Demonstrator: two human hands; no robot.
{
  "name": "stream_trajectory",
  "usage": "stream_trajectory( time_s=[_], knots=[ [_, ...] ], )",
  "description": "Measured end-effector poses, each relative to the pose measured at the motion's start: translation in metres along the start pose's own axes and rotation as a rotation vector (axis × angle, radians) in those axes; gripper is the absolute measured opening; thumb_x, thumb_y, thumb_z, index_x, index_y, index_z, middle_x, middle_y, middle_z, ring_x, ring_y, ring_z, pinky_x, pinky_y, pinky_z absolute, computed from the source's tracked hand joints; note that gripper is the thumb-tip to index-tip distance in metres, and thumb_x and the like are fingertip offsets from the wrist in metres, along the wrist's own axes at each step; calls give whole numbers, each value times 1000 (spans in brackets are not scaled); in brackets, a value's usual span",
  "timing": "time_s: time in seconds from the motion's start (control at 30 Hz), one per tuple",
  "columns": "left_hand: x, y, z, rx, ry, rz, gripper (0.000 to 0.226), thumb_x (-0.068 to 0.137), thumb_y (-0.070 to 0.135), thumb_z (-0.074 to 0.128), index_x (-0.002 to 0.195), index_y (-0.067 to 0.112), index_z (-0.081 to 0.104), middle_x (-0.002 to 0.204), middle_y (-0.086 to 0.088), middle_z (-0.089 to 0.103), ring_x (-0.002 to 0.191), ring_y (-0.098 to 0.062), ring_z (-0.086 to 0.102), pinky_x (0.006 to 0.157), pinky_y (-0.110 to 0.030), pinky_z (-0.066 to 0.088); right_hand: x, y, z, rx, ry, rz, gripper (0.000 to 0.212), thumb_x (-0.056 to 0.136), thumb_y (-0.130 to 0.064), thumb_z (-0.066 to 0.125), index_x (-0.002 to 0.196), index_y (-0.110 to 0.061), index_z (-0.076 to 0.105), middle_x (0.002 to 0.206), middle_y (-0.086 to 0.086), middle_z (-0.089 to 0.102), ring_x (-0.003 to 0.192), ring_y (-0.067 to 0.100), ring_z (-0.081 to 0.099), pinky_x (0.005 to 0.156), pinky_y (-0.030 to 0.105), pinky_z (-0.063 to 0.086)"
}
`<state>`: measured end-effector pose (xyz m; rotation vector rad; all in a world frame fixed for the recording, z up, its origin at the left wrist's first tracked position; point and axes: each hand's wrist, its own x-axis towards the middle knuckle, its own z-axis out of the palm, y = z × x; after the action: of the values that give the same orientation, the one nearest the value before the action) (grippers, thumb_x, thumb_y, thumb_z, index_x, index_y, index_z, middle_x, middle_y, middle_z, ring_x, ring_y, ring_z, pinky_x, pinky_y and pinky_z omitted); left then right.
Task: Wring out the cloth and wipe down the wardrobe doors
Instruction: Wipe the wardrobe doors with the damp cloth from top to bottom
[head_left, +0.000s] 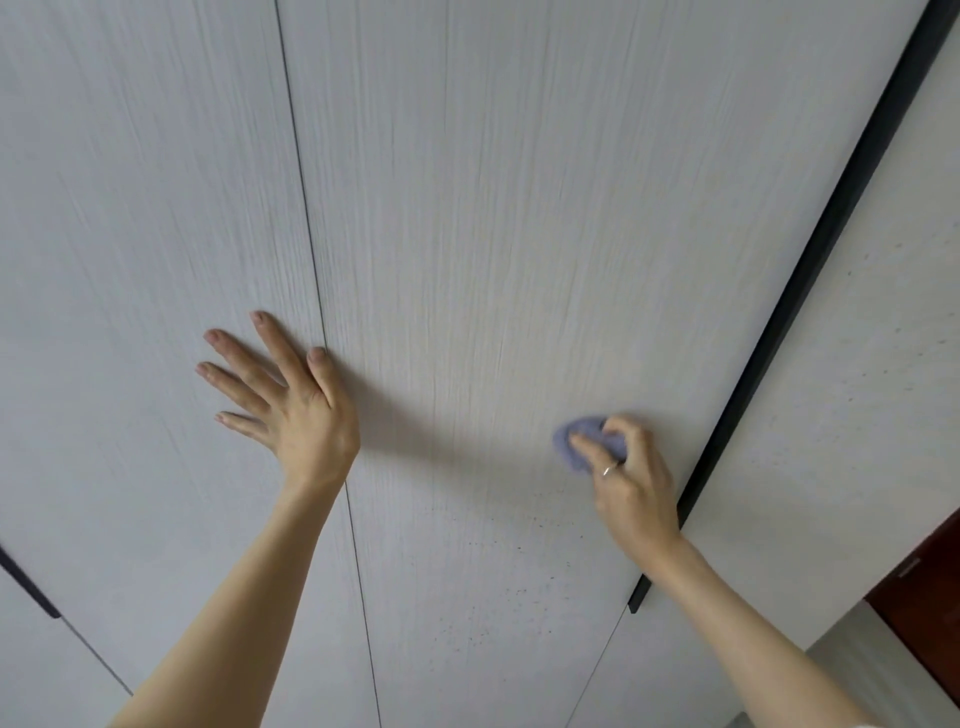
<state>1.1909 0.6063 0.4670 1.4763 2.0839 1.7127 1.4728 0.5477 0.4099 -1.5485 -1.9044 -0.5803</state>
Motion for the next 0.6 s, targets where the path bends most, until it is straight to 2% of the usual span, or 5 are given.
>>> stream_trajectory(
  time_s=[0.07, 0.17, 0.3, 0.43, 0.6],
  knots=[
    [0, 0, 0, 2, 3, 3, 56, 101, 40, 16, 150, 27, -7, 156, -13, -18, 142, -36, -19, 108, -66, -5, -21, 7, 6, -11, -156, -89, 15, 90, -39, 55, 82, -39, 43, 94, -18, 56, 90, 12, 51, 71, 20, 35],
    [-1, 0, 1, 2, 9, 13, 56, 100, 40, 15, 150, 25, -7, 156, -14, -17, 141, -37, -18, 108, -66, -4, -13, 21, -11, -97, -152, -37, 5, 94, -29, 53, 89, -27, 53, 91, -18, 54, 86, 11, 51, 67, 11, 34],
    [-4, 0, 3, -7, 14, 7, 56, 101, 38, 16, 150, 24, -7, 156, -15, -17, 141, -38, -18, 108, -66, -4, 33, 35, -44, -28, 247, 132, 37, 76, -4, 47, 109, -16, 59, 111, 12, 45, 88, 36, 56, 70, 29, 39],
    [-11, -3, 4, 2, 8, 9, 55, 101, 36, 17, 150, 24, -5, 156, -14, -16, 142, -37, -18, 108, -65, -4, 42, 31, -42, 95, 453, 279, 46, 72, 14, 50, 108, -15, 54, 116, 11, 40, 100, 29, 47, 77, 26, 37],
    [-21, -17, 8, 28, -28, 5, 55, 101, 36, 18, 150, 26, -4, 156, -13, -16, 142, -36, -17, 109, -65, -2, -45, 27, 21, 74, 151, 380, 49, 59, 26, 52, 95, -3, 65, 107, 15, 47, 94, 34, 49, 67, 30, 41]
  ],
)
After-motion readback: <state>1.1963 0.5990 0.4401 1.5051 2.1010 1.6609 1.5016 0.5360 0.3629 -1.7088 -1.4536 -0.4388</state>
